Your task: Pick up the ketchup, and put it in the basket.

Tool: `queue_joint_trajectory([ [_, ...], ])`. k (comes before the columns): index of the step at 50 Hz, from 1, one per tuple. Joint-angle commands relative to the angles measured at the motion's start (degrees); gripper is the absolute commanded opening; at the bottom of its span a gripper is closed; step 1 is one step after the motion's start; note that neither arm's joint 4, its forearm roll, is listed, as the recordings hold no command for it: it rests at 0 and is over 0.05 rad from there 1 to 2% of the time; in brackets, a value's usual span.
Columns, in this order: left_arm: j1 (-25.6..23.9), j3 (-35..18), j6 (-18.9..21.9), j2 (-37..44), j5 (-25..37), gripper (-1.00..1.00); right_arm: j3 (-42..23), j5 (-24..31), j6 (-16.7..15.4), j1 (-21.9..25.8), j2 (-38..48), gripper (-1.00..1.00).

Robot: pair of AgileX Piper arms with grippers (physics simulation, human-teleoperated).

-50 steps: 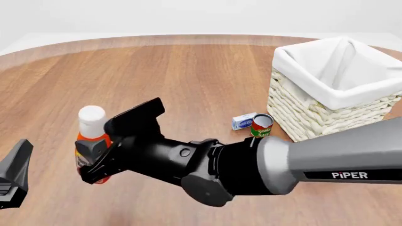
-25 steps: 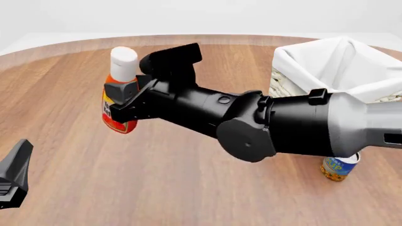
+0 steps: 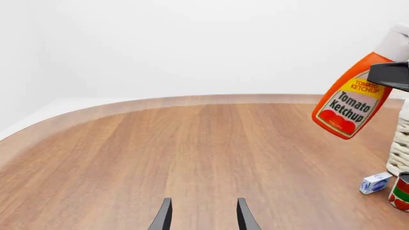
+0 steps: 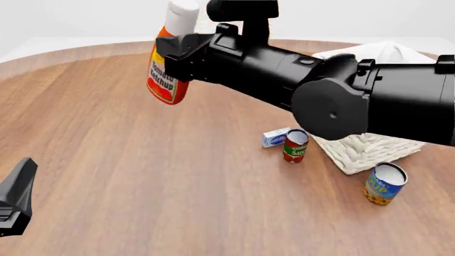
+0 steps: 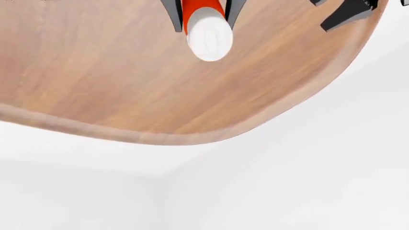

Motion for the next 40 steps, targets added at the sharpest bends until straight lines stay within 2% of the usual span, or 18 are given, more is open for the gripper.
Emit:
queue_joint_trajectory([
  [1, 0.0, 0.0, 0.0, 0.0, 0.0, 1.00, -0.1, 2.9, 0.2, -3.3, -5.3, -1.00],
  [12, 0.0, 0.0, 0.0, 0.0, 0.0, 1.00, -1.5, 8.1, -1.2, -7.3, -13.2, -1.00],
  [18, 0.0, 0.0, 0.0, 0.0, 0.0, 1.00, -0.5, 8.9, -2.5, -9.0, -15.1, -1.00],
  [40, 0.0, 0.0, 0.0, 0.0, 0.0, 1.00, 3.2, 4.8, -0.9, -14.6, -16.8, -1.00],
])
